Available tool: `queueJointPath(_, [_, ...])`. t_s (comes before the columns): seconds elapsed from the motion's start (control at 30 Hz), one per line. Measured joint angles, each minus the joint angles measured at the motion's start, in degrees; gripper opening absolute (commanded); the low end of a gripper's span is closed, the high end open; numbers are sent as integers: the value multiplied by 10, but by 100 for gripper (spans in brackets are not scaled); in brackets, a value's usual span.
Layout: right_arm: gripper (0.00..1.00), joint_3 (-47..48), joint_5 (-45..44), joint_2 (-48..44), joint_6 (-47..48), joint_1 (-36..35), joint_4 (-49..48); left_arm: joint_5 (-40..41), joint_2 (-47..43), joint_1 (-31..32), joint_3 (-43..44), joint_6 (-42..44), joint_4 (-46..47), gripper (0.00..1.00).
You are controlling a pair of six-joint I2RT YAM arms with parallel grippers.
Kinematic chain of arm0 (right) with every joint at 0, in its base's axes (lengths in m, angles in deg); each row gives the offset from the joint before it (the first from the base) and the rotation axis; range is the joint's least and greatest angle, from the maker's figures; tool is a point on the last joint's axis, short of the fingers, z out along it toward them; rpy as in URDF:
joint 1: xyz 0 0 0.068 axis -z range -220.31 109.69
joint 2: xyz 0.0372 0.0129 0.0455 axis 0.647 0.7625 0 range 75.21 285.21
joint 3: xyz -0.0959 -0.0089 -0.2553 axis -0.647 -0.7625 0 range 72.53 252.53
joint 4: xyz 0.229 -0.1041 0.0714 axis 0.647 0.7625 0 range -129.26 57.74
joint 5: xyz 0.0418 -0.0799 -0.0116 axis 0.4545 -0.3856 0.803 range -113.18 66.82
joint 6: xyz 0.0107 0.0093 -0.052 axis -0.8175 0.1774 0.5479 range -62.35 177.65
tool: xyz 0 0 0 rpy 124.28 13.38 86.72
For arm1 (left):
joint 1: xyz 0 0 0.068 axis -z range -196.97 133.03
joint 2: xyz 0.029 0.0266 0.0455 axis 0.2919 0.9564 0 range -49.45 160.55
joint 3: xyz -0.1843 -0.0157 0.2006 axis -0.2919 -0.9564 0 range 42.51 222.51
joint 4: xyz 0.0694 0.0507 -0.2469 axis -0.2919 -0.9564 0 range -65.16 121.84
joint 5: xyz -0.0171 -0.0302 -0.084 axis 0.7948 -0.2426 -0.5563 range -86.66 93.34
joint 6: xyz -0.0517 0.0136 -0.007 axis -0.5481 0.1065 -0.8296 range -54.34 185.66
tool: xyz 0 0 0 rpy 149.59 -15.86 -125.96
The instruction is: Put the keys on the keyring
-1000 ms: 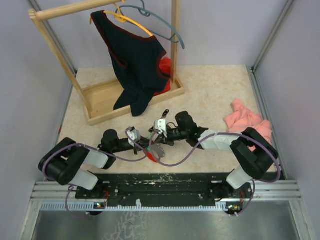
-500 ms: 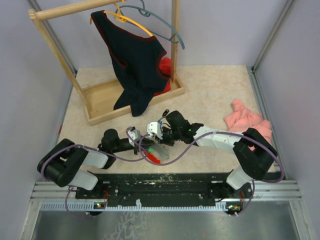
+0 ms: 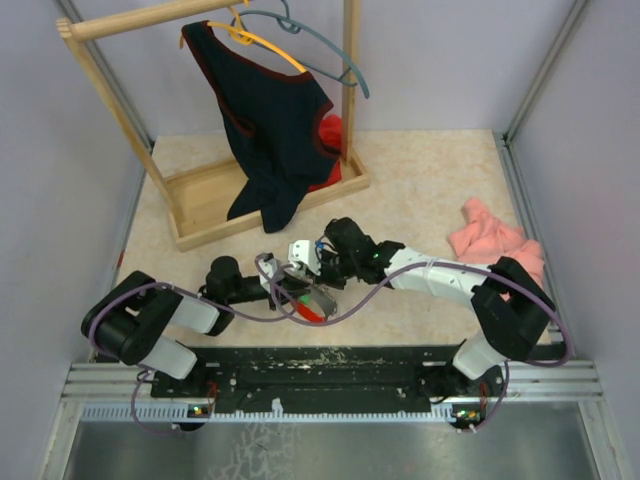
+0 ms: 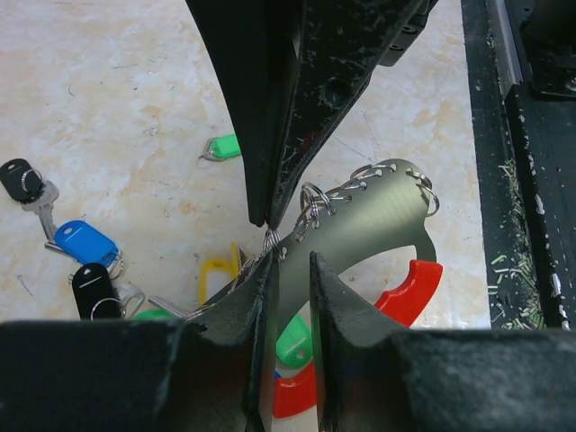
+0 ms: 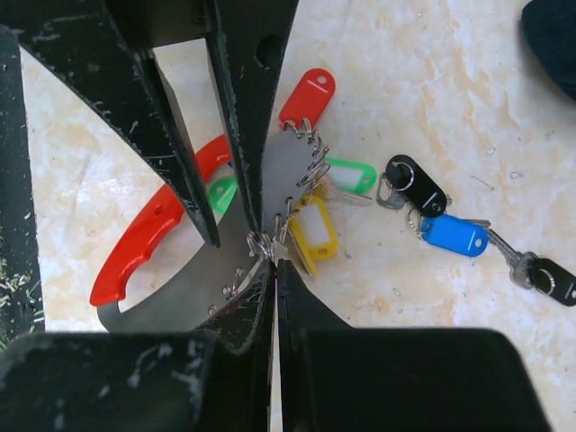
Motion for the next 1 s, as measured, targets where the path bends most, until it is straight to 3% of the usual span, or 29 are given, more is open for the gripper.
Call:
queueJointPath(0.5, [0, 19, -19, -1, -8, -18, 31, 2, 14, 0, 2, -21, 29, 22])
queueJointPath(0.67, [0, 26, -23, -1, -13, -23, 33, 2, 18, 0, 7, -25, 30, 17])
queueJointPath(0.87, [0, 32, -27, -1, -17, -26, 36, 2, 18, 0, 10, -25, 29, 1])
queueJointPath(1.0, [0, 32, -30, -1, -21, -27, 39, 3, 18, 0, 10, -25, 24, 1])
